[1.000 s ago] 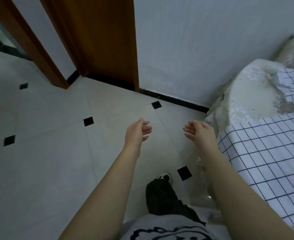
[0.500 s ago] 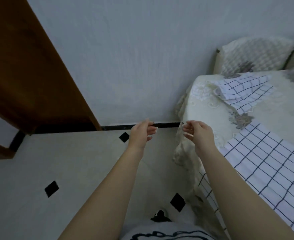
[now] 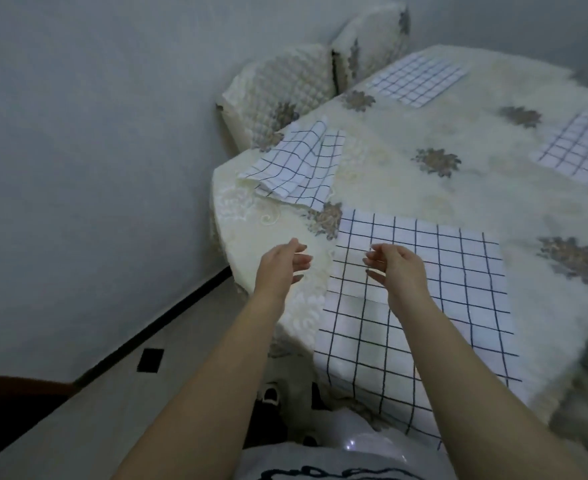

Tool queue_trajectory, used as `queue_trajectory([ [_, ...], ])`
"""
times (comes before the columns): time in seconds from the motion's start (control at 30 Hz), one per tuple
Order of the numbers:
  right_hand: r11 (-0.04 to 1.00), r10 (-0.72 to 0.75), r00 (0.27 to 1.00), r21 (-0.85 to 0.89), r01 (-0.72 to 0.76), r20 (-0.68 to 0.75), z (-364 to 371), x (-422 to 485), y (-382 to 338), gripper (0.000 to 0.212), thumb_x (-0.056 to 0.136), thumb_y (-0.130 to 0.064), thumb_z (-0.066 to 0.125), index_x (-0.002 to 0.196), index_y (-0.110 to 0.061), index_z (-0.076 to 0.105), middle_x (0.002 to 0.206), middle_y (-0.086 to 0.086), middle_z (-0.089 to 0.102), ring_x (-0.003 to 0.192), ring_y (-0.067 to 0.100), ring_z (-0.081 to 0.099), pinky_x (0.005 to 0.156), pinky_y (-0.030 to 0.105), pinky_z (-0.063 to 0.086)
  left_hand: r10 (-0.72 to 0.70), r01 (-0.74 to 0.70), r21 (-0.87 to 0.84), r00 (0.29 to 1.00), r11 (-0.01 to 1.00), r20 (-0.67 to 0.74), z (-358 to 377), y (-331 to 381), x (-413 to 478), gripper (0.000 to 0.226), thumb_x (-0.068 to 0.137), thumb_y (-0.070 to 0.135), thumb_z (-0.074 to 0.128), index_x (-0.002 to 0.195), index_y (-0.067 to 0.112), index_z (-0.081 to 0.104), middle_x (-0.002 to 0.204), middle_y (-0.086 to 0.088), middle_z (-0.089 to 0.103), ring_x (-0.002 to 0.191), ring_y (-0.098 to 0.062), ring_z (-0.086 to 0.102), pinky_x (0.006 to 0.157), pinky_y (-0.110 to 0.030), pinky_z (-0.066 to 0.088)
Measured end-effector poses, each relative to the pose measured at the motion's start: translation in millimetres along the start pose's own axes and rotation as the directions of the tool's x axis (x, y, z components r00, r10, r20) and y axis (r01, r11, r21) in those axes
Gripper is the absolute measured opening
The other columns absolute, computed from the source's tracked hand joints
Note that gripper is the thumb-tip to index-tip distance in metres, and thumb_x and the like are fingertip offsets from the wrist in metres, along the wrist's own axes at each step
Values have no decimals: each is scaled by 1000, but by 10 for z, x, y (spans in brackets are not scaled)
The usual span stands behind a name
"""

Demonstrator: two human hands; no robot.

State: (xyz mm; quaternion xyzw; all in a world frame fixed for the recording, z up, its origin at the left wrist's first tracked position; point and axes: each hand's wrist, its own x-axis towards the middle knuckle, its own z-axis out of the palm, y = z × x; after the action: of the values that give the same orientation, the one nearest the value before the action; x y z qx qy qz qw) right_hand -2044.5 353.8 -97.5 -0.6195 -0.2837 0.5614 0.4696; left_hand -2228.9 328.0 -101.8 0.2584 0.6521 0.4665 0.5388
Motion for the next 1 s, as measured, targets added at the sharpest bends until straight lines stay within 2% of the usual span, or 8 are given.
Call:
queue_trajectory([
  [0.17, 994, 12, 980, 105, 9, -198, -356, 47, 5, 20, 95, -11, 45, 91, -7, 65, 82, 7, 65, 74, 17, 65, 73, 31, 54, -31, 14, 94, 982, 995, 186, 449, 105, 196, 28, 96, 33, 49, 92, 14, 68, 86, -6, 72, 85, -20, 66, 84, -38, 51],
  [0.33, 982, 37, 927, 183, 35, -372, -675, -53, 46, 21, 96, -13, 46, 92, -8, 66, 83, 6, 66, 76, 16, 66, 74, 31, 55, -82, 26, 164, 934, 986, 349, 910, 153, 287, 24, 95, 29, 51, 91, 13, 68, 84, -7, 72, 82, -20, 66, 81, -35, 50],
  [0.5, 965, 80, 853, 253, 62, -516, -1085, -246, 164, 21, 96, -13, 46, 90, -9, 65, 83, 7, 65, 76, 18, 65, 74, 32, 53, -135, -11, 263, 838, 965, 528, 1395, 5, 189, 24, 95, 31, 51, 93, 15, 69, 89, -6, 74, 87, -19, 68, 81, -35, 51],
  [0.67, 935, 138, 766, 337, 108, -628, -1412, -461, 307, 20, 95, -10, 46, 86, -9, 63, 79, 6, 63, 71, 17, 63, 64, 26, 50, -201, -50, 351, 740, 935, 642, 1790, -113, 15, 25, 92, 31, 55, 100, 12, 69, 93, -7, 75, 91, -20, 69, 87, -38, 53],
  [0.77, 926, 167, 726, 359, 117, -667, -1565, -541, 391, 18, 96, -11, 47, 89, -8, 63, 80, 6, 64, 70, 17, 63, 63, 27, 51, -208, -154, 406, 667, 901, 716, 1988, -161, -54, 26, 93, 31, 52, 101, 13, 68, 95, -7, 75, 96, -22, 69, 88, -37, 52],
  [0.87, 954, 160, 690, 290, 75, -706, -1699, -626, 473, 13, 93, -13, 54, 85, -12, 64, 83, 6, 63, 73, 16, 62, 66, 30, 53, -183, -407, 466, 566, 786, 804, 2214, -134, -68, 27, 96, 31, 49, 102, 13, 68, 99, -6, 73, 98, -18, 67, 86, -32, 51],
  [0.93, 993, 99, 664, 117, -17, -741, -1782, -682, 521, 5, 90, -15, 60, 88, -14, 64, 86, 4, 62, 77, 18, 59, 74, 37, 52, -172, -642, 461, 462, 613, 870, 2414, -128, -42, 30, 96, 34, 48, 95, 14, 70, 99, -7, 71, 97, -20, 65, 83, -32, 49],
  [1.0, 987, 30, 647, -81, -141, -762, -1844, -698, 554, 14, 85, -18, 64, 99, -15, 63, 93, 3, 60, 80, 18, 56, 75, 35, 49, -202, -822, 405, 351, 400, 914, 2620, -140, -19, 27, 93, 38, 51, 88, 19, 70, 100, -5, 70, 97, -22, 64, 77, -31, 46],
])
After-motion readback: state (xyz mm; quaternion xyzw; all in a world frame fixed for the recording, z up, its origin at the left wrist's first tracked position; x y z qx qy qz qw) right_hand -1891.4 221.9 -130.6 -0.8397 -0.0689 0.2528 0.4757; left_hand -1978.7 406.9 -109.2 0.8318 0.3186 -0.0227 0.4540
